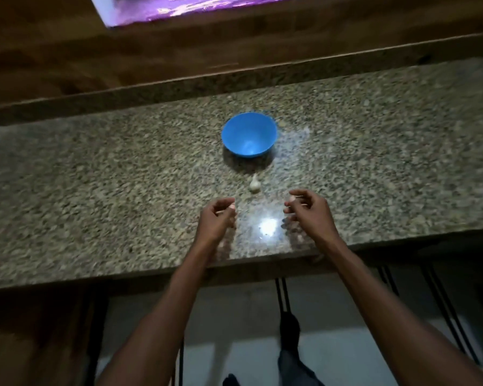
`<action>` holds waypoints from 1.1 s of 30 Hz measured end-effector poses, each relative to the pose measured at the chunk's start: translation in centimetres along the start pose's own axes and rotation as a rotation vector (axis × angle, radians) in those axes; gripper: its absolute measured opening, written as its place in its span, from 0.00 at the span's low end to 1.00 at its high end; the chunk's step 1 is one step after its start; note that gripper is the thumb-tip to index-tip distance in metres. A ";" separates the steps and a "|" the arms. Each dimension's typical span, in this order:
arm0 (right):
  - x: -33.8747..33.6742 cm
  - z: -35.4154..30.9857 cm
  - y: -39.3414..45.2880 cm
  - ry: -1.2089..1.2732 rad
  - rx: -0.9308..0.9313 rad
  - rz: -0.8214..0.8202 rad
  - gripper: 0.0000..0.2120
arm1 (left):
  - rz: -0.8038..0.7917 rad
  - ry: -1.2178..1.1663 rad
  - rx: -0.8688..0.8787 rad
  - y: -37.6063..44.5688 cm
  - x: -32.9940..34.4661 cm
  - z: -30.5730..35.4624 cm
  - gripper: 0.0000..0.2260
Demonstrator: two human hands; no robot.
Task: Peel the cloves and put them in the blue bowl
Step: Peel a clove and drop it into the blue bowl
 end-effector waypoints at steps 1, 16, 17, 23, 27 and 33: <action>-0.9 0.3 1.1 -0.035 0.009 0.009 0.09 | 0.009 0.064 0.005 1.0 0.4 0.1 0.05; 1.7 -3.8 13.3 -0.824 -0.260 0.011 0.08 | 0.010 0.510 0.152 9.7 1.0 0.7 0.09; 1.6 -4.0 13.4 -0.822 -0.257 0.012 0.09 | 0.003 0.505 0.155 10.1 1.0 0.8 0.09; 0.2 -7.6 12.6 -0.460 -0.203 0.135 0.06 | -0.025 0.433 0.173 11.7 1.0 1.3 0.07; 2.7 -11.3 14.5 -0.425 -0.261 0.046 0.08 | -0.045 0.440 0.210 12.3 1.8 2.2 0.07; 5.9 -12.5 16.7 -0.472 -0.293 -0.019 0.08 | -0.083 0.400 0.228 11.8 3.7 2.9 0.09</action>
Point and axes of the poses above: each hand's wrist, its own y-axis towards the middle knuckle, its own x-axis out of the palm, z = x × y, the point moved 5 cm from there along y, towards the middle knuckle, and after that the axes turned 2 degrees about -z, right-handed, at the moved point
